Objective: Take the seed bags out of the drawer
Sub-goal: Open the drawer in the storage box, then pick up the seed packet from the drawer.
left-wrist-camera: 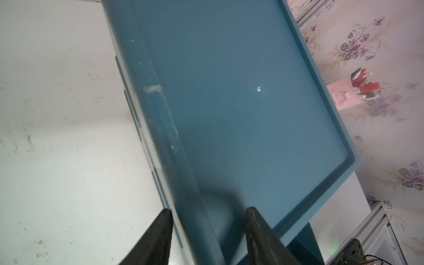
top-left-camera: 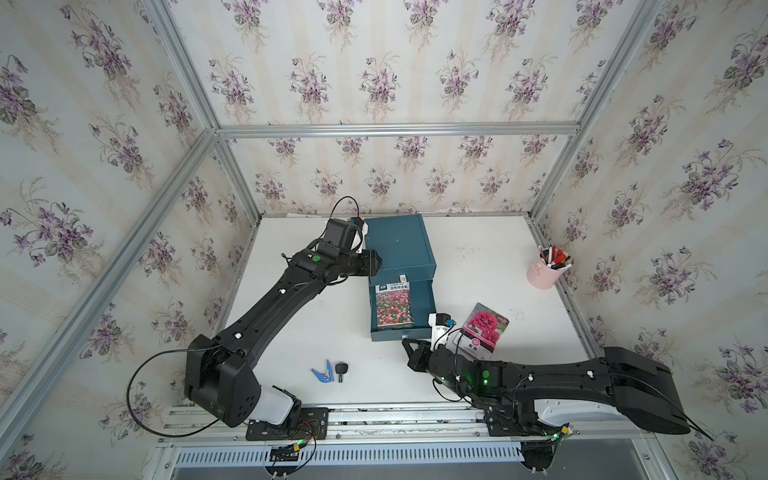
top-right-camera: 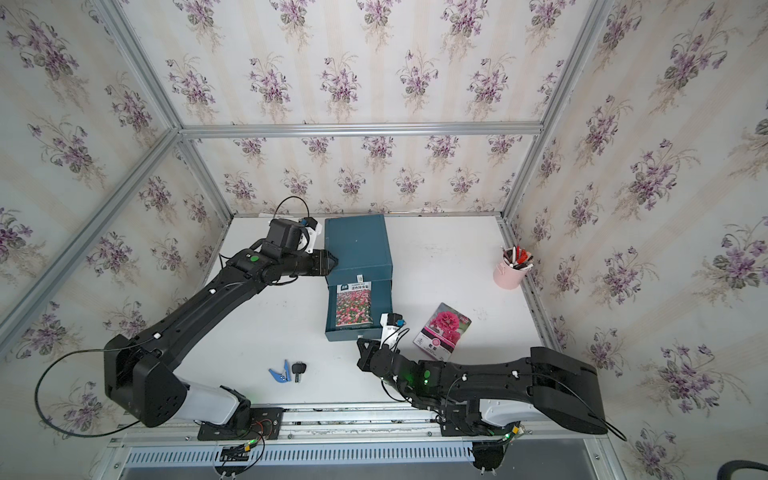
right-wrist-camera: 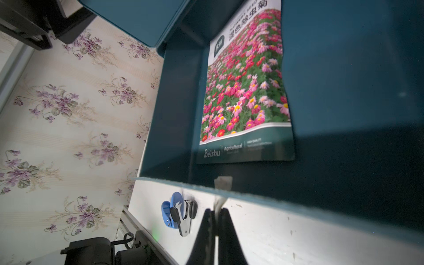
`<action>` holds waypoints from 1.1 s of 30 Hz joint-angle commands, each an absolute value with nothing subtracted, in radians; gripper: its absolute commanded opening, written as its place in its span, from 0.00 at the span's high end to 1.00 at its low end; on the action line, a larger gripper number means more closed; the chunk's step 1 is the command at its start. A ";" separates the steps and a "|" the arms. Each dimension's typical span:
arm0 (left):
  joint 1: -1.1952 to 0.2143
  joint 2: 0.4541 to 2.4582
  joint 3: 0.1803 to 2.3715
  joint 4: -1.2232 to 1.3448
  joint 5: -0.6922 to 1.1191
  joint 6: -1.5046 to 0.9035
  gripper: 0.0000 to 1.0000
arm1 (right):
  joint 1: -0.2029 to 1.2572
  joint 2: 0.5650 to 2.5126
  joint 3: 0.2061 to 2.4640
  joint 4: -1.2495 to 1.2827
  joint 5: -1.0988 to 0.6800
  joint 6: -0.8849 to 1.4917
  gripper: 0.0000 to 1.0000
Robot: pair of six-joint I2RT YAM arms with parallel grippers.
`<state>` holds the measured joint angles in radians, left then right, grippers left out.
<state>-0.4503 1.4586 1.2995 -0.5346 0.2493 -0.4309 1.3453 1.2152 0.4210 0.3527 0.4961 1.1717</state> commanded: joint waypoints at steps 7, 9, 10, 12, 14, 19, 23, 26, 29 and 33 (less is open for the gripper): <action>-0.450 1.433 1.303 -0.659 0.230 -0.422 0.40 | 1.481 1.142 0.680 -0.280 0.728 1.215 0.31; -0.450 1.433 1.312 -0.667 0.230 -0.420 0.40 | 1.485 1.132 0.765 -0.450 0.720 1.213 0.29; -0.450 1.432 1.316 -0.674 0.228 -0.421 0.40 | 1.482 1.145 0.836 -0.542 0.718 1.200 0.27; -0.451 1.423 1.314 -0.673 0.231 -0.426 0.39 | 1.454 1.199 0.970 -0.687 0.695 1.144 0.25; -0.450 1.422 1.306 -0.662 0.242 -0.432 0.38 | 1.369 1.271 1.092 -0.760 0.606 1.049 0.22; -0.450 1.429 1.315 -0.665 0.252 -0.423 0.38 | 1.092 1.374 1.136 -0.642 0.330 0.852 0.24; -0.450 1.434 1.298 -0.661 0.259 -0.415 0.38 | 0.983 1.439 1.135 -0.518 0.175 0.762 0.24; -0.450 1.433 1.297 -0.666 0.262 -0.409 0.38 | 0.968 1.493 1.149 -0.485 0.151 0.749 0.28; -0.450 1.429 1.300 -0.666 0.262 -0.405 0.38 | 0.967 1.542 1.166 -0.503 0.191 0.771 0.29; -0.450 1.440 1.300 -0.666 0.264 -0.396 0.37 | 0.967 1.592 1.171 -0.504 0.241 0.809 0.28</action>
